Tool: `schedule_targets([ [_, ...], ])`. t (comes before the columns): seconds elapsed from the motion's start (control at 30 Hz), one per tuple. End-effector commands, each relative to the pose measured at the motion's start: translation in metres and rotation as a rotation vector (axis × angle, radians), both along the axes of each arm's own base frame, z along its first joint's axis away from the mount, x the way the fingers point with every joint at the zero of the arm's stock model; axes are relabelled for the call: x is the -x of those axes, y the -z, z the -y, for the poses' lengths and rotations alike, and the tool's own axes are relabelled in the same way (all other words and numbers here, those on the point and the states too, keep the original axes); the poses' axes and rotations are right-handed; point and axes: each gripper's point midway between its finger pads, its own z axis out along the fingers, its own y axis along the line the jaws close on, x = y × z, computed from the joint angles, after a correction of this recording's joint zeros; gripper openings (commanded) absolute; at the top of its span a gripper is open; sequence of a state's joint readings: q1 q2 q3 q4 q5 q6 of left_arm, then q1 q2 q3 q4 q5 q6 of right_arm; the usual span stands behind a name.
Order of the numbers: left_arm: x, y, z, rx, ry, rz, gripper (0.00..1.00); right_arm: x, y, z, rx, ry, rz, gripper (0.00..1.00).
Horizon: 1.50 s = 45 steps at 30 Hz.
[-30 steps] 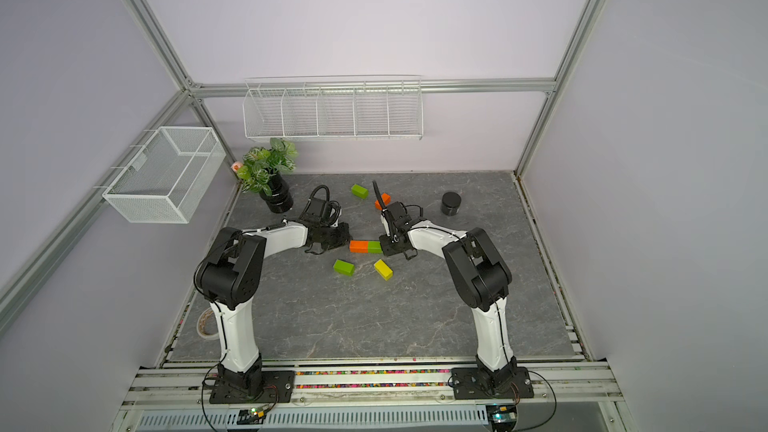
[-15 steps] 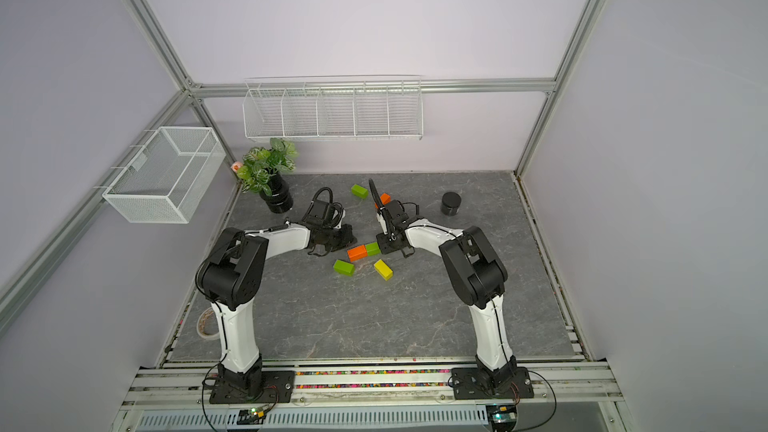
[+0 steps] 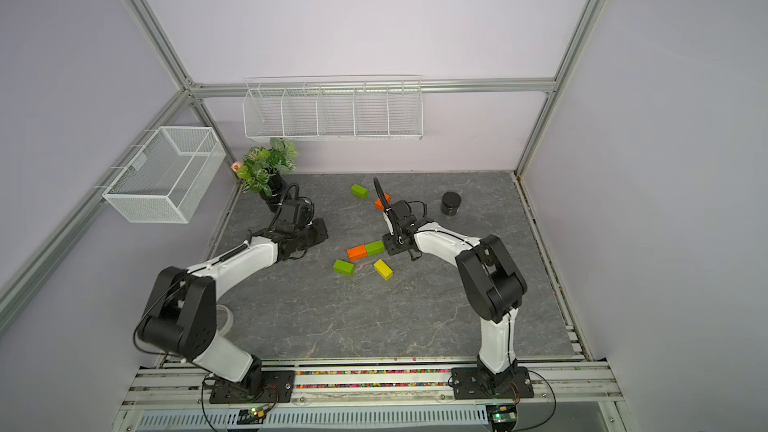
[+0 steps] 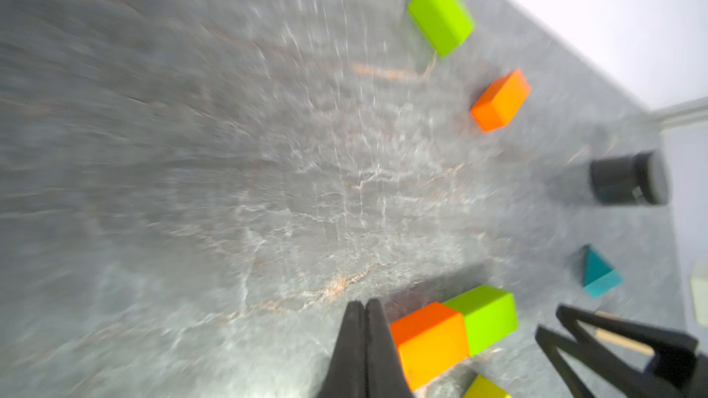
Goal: Assemble a piece of candy with building blocks
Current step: Assemble the building block at the center of the board.
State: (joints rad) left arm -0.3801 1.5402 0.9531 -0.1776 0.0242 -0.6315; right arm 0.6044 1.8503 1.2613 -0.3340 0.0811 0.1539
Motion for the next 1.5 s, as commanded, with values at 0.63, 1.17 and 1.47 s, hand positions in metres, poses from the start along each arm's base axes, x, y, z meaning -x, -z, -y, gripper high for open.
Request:
schedule_targets([
  [0.63,0.031,0.076,-0.026,0.008,-0.193,-0.178,0.0,0.086,0.022,-0.034,0.095,-0.327,-0.153,0.52],
  [1.17,0.034,0.081,-0.03,-0.013,-0.192,-0.19,0.0,0.076,0.033,-0.035,0.12,-0.256,-0.139,0.24],
  [1.47,0.036,0.086,-0.031,-0.023,-0.189,-0.207,0.0,0.063,0.022,-0.044,0.203,-0.419,-0.007,0.12],
])
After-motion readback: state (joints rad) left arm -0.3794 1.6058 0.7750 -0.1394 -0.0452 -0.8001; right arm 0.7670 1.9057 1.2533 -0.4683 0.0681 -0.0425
